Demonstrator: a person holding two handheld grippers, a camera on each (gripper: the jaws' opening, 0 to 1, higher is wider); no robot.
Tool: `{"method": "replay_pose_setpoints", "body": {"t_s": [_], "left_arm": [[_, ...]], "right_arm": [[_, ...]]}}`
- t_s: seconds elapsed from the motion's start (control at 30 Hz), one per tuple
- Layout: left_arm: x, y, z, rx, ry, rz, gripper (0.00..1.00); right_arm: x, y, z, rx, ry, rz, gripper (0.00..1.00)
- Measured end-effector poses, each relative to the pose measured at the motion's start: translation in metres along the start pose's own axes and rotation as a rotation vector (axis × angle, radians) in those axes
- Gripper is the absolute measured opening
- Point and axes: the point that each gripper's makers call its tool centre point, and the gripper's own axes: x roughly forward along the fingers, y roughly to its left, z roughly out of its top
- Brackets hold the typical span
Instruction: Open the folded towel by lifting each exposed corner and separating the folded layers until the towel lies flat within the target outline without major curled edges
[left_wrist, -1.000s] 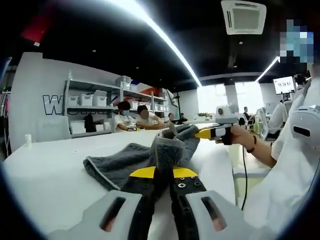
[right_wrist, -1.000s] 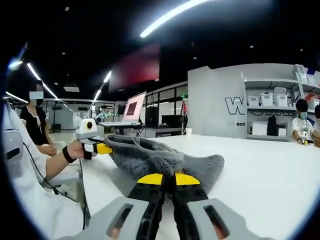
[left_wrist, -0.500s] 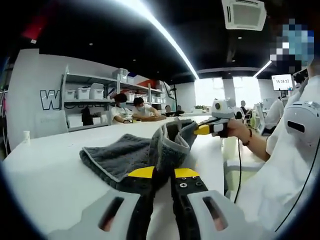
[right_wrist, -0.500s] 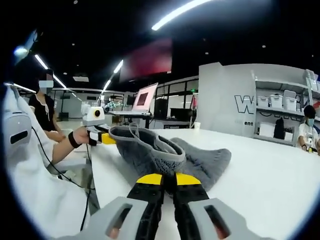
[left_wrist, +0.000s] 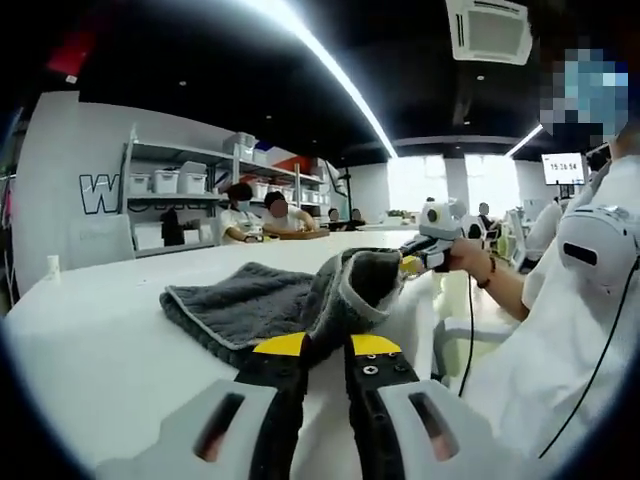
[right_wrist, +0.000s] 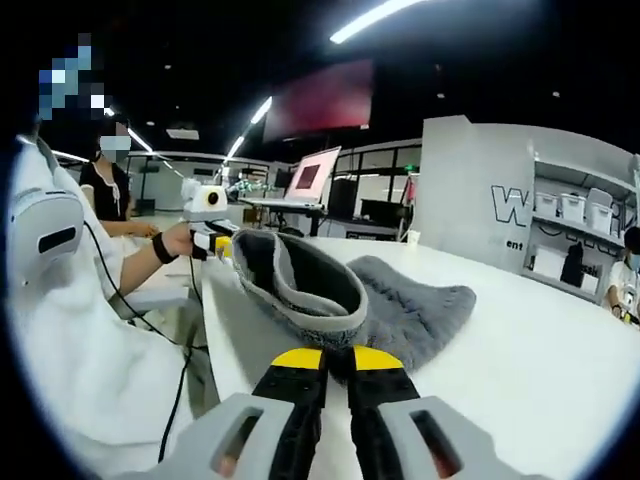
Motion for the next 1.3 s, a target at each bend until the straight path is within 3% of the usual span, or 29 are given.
{"method": "replay_pose_setpoints", "body": {"t_s": [0.17, 0.4, 0.47, 0.63, 0.7, 0.93, 1.0, 1.13, 1.3], "left_arm": [[-0.004, -0.002, 0.000, -0.006, 0.001, -0.009, 0.14], [-0.012, -0.007, -0.009, 0.008, 0.057, -0.029, 0.15], [-0.016, -0.006, -0.012, 0.019, 0.073, -0.030, 0.15], [-0.020, -0.006, -0.010, 0.020, 0.067, -0.031, 0.16], [-0.024, -0.005, -0.007, 0.034, 0.064, -0.028, 0.16], [-0.029, -0.004, 0.004, 0.050, 0.031, -0.014, 0.16], [-0.027, -0.006, 0.003, 0.050, 0.033, -0.020, 0.16], [-0.025, -0.004, 0.000, 0.029, 0.038, -0.016, 0.16], [-0.027, 0.001, -0.002, 0.041, 0.049, 0.006, 0.16]], "right_arm": [[-0.003, 0.003, -0.005, -0.036, 0.036, 0.035, 0.02], [-0.011, 0.007, -0.010, -0.082, 0.084, 0.062, 0.04], [-0.014, 0.011, -0.013, -0.144, 0.120, 0.077, 0.04], [-0.022, 0.015, -0.014, -0.162, 0.146, 0.087, 0.06], [-0.029, 0.013, -0.014, -0.228, 0.177, 0.068, 0.08], [-0.044, 0.016, 0.007, -0.280, 0.154, 0.023, 0.08], [-0.045, 0.019, 0.016, -0.286, 0.119, 0.023, 0.07], [-0.040, 0.031, 0.020, -0.303, 0.109, 0.054, 0.07], [-0.030, 0.026, 0.021, -0.319, 0.123, 0.011, 0.07]]}}
